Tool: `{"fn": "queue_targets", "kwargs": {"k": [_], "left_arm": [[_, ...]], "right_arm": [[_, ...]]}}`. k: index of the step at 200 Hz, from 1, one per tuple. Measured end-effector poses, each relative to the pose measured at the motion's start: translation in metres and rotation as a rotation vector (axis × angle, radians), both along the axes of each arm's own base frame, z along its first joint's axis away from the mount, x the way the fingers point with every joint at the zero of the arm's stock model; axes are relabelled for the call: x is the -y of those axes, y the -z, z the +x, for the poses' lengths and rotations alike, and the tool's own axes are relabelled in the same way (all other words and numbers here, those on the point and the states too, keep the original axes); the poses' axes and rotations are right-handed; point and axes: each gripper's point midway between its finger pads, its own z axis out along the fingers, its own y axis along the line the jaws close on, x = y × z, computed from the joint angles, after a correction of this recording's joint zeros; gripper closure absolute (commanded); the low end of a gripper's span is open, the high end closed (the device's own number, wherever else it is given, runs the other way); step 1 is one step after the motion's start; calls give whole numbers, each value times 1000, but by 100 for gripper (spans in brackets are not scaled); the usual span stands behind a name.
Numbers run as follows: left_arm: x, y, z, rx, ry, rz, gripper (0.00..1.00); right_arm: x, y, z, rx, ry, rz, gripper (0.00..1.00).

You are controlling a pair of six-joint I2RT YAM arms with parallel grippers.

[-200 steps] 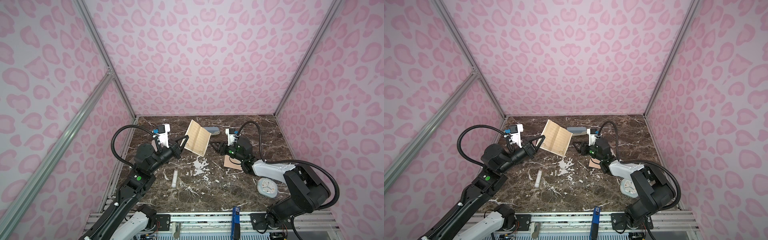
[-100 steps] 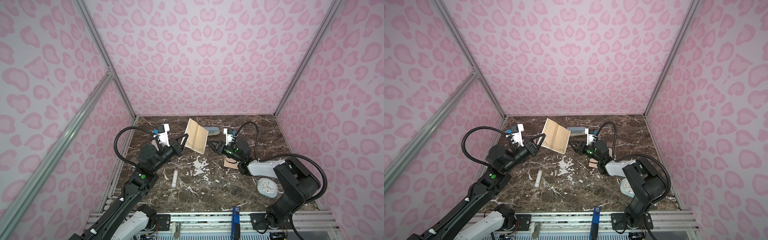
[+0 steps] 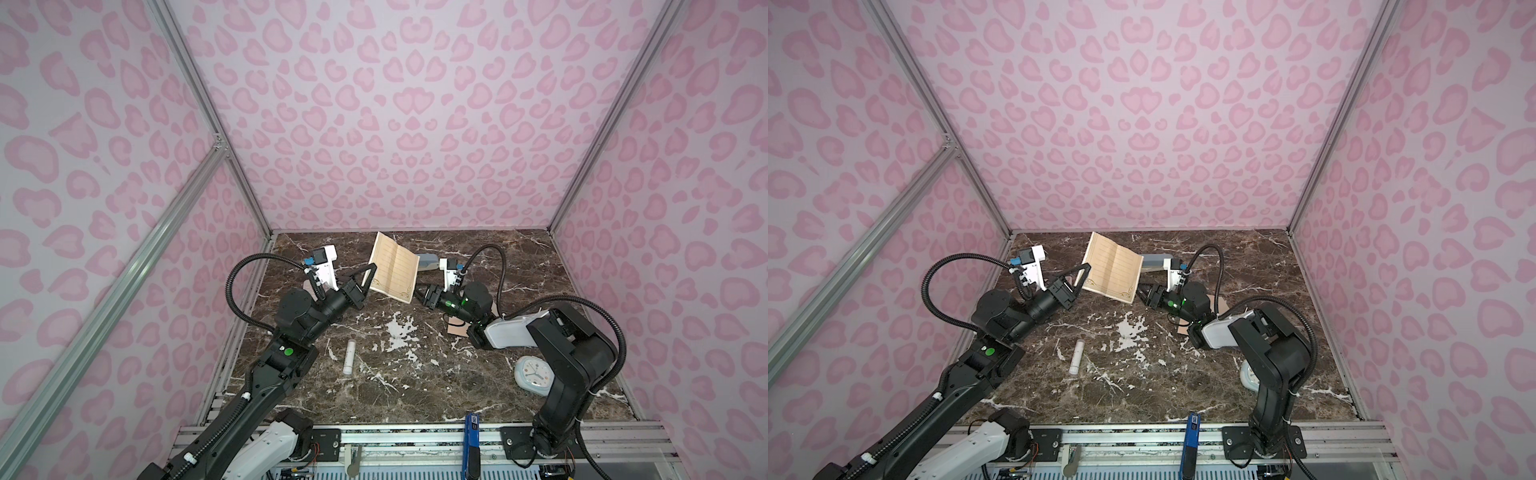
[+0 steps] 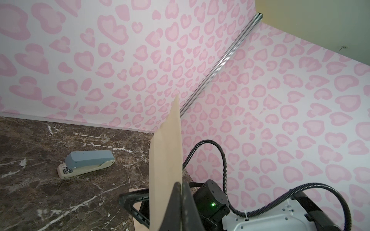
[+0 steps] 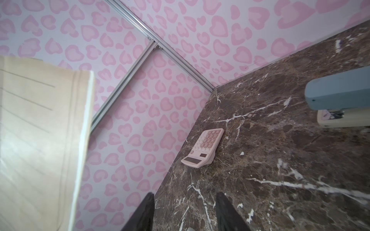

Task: Place the letter into the envelope and seal it
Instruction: 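Lift the letter with the left gripper while the right gripper releases it, then grasp the cream letter's free edge with the right gripper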

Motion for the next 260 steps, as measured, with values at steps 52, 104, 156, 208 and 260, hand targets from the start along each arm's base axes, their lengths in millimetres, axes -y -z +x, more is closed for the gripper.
{"fn": "queue_targets", "kwargs": {"k": [52,104,156,208,260], "left_arm": [[-1,3,3,-7,-6,3,96],[-2,10,9,-25,-16,13,96],[2,19,12,-45,1,16,96],[-2,18,13,-39,-11,20,96],[-1,25,17,-55,-10,30,96]], "right_arm": [[2,-33,-11,63,-30,74,48],[0,-64,-40,138,-112,119,46],[-2,-76,-47,139,-151,177,44],[6,-96,-54,178,-163,198,43],[8,-103,-60,192,-188,197,34]]}}
